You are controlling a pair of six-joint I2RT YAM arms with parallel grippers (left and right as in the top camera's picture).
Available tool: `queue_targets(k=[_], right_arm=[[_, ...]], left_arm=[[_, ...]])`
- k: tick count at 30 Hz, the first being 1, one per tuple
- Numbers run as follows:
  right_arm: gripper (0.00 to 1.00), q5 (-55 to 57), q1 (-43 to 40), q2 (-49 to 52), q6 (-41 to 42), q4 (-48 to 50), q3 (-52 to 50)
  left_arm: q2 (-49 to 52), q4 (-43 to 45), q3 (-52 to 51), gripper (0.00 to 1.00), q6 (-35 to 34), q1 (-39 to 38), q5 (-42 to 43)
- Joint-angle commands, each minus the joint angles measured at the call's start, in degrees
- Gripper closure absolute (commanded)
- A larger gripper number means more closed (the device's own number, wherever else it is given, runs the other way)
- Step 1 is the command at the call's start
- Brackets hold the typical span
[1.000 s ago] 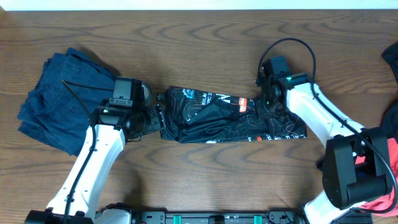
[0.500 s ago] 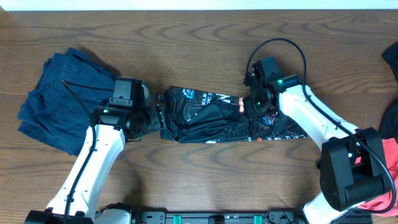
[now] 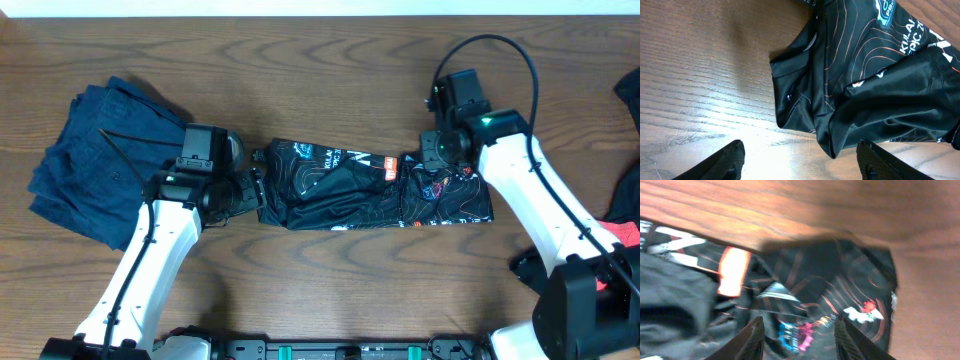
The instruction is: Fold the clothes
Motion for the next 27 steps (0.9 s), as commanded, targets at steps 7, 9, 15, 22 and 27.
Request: queue_targets(k=[7, 9, 15, 22, 27], right_arm=[[0.53, -1.09, -0.85, 6.34, 2.01, -0.15, -2.99], [0.54, -2.1, -0.85, 8.02, 2.01, 0.22, -2.99], [0.91, -3.65, -0.85, 11.23, 3.13, 2.93, -2.99], [0.99, -5.16, -0.85, 10.47, 3.23, 9.84, -1.79], [0.99, -10.38, -0.83, 10.45, 1.14, 15.39, -1.64]], left_arm=[[-0.22, -0.22, -0.59, 0.27, -0.35, 0.24, 0.13], [-0.22, -0.2, -0.59, 0.27, -0.35, 0.24, 0.13], [-0.22, -0.24, -0.59, 0.26, -0.33, 0.24, 0.13], [-0.22, -0.22, -0.59, 0.26, -0.33, 0.24, 0.13], [-0.22, -0.22, -0.59, 0.26, -0.33, 0.24, 0.13]])
